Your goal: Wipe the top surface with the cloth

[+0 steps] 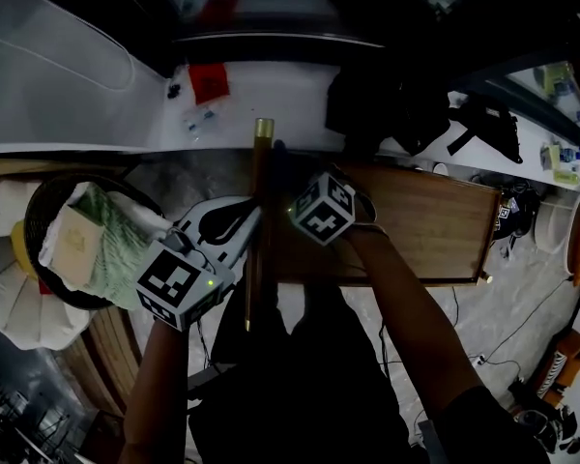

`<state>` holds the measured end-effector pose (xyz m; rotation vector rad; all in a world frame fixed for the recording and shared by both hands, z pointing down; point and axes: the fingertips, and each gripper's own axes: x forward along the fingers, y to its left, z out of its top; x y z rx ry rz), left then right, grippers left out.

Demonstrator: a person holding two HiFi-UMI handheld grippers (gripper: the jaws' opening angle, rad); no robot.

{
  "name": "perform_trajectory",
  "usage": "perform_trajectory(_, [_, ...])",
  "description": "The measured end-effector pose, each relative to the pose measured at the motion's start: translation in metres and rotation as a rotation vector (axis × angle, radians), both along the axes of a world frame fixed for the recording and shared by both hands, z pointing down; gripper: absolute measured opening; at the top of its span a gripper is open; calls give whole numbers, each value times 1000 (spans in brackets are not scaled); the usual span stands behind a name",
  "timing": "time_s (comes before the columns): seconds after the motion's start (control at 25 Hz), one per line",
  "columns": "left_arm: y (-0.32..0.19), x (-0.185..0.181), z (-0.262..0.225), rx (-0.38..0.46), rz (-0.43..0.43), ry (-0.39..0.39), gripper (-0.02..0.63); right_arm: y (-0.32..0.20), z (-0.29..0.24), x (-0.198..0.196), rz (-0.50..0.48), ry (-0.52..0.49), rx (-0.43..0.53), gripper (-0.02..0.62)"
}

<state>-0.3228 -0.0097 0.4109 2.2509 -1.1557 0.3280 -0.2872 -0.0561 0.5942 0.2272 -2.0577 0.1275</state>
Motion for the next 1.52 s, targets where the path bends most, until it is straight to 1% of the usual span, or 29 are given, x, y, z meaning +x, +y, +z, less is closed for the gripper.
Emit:
perform_trajectory(0.24, [1,-5,2,-7,10,-18,11,6,1,0,-19,6,-33,92])
perform_trajectory(0.44, [10,-2,9,-27,37,-38,11,21,4,4,-31,10,-45,92])
perform_trajectory(0.6, [22,-1,17,-52,53,-46,11,46,5,9,-56,-4,-100,92])
perform_trajectory(0.92, [47,2,21,-82,63,-43,11,103,8,21,-121,6,-150,92])
perform_trajectory(1.2, [54,8,21,-89,72,-40,11,145,11,31,-153,9,-216,92])
perform_trajectory(1.52, [55,15,23,-83,95,-40,11,182,11,39,-182,19,-276,92])
